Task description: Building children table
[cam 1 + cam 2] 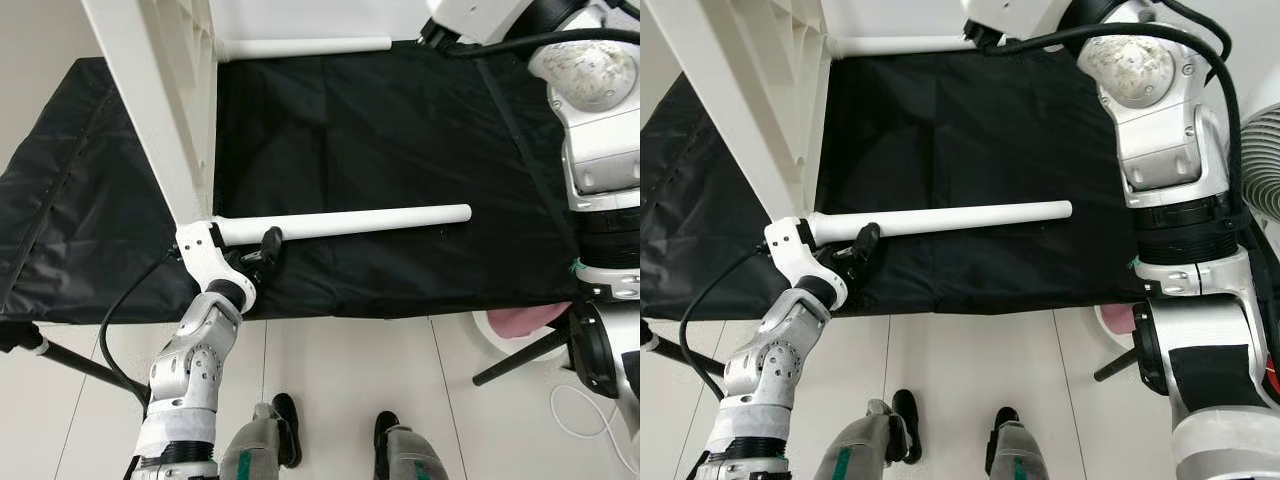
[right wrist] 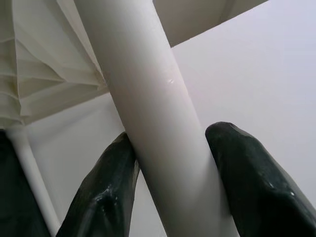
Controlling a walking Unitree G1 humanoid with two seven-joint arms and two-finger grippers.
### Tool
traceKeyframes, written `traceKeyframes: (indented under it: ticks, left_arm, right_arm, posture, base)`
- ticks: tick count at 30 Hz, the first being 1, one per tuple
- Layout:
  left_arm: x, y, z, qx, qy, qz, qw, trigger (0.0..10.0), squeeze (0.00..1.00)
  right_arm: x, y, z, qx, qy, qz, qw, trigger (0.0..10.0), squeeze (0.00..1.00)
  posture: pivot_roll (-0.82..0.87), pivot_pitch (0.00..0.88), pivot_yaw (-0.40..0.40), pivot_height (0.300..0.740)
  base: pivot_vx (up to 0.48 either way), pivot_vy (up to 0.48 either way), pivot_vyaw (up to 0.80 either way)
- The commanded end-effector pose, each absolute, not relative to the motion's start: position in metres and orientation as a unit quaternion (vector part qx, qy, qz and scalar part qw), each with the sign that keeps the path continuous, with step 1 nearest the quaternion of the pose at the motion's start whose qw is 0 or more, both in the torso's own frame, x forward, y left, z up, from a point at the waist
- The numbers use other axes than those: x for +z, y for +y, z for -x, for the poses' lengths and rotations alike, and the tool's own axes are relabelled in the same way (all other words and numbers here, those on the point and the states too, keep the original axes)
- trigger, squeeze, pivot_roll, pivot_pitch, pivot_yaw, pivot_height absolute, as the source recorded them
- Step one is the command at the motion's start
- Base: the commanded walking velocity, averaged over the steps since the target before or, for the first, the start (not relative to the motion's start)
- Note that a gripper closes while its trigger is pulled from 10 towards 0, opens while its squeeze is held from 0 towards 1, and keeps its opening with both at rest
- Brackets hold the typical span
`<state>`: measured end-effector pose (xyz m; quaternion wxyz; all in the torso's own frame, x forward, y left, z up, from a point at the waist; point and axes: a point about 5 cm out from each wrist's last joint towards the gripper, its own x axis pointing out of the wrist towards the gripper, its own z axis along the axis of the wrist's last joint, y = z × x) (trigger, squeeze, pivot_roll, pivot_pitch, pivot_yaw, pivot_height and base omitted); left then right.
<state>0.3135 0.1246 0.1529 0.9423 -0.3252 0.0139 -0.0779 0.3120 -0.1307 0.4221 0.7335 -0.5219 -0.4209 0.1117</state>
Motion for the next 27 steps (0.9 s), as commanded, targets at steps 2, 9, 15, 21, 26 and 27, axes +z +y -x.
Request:
traceKeyframes:
  ticks: [2, 9, 15, 21, 26, 27]
  left_arm:
    - [0.142, 0.146, -0.313, 0.085, 0.062, 0.340, 0.935, 10.0, 0.00]
    - [0.167, 0.119, -0.338, 0.057, 0.056, 0.397, 0.914, 10.0, 0.00]
    - [0.180, 0.087, -0.350, 0.001, 0.076, 0.401, 0.913, 10.0, 0.00]
    - [0.191, 0.077, -0.358, -0.008, 0.078, 0.409, 0.909, 10.0, 0.00]
    - [0.203, 0.073, -0.362, -0.004, 0.070, 0.447, 0.892, 10.0, 0.00]
    - [0.203, 0.073, -0.362, -0.004, 0.070, 0.447, 0.892, 10.0, 0.00]
  right_arm:
    - [0.449, -0.141, -0.298, 0.072, -0.476, 0.432, 0.763, 0.0, 0.00]
    - [0.454, -0.139, -0.294, 0.071, -0.483, 0.403, 0.774, 0.0, 0.00]
    - [0.458, -0.135, -0.293, 0.073, -0.486, 0.394, 0.776, 0.0, 0.00]
    - [0.463, -0.131, -0.290, 0.076, -0.495, 0.383, 0.777, 0.0, 0.00]
    - [0.468, -0.129, -0.287, 0.082, -0.506, 0.358, 0.780, 0.0, 0.00]
    - [0.468, -0.129, -0.287, 0.082, -0.506, 0.358, 0.780, 0.0, 0.00]
  posture:
    - [-0.10, 0.166, 0.137, 0.740]
    - [-0.09, 0.179, 0.135, 0.740]
    - [-0.11, 0.191, 0.139, 0.740]
    - [-0.11, 0.194, 0.138, 0.740]
    - [-0.11, 0.194, 0.138, 0.740]
    - [-0.11, 0.194, 0.138, 0.740]
  base:
    - [0.000, 0.000, 0.00]
    - [0.000, 0.000, 0.00]
    - [0.000, 0.000, 0.00]
    - [0.000, 0.000, 0.00]
    - [0.000, 0.000, 0.00]
    - [0.000, 0.000, 0.00]
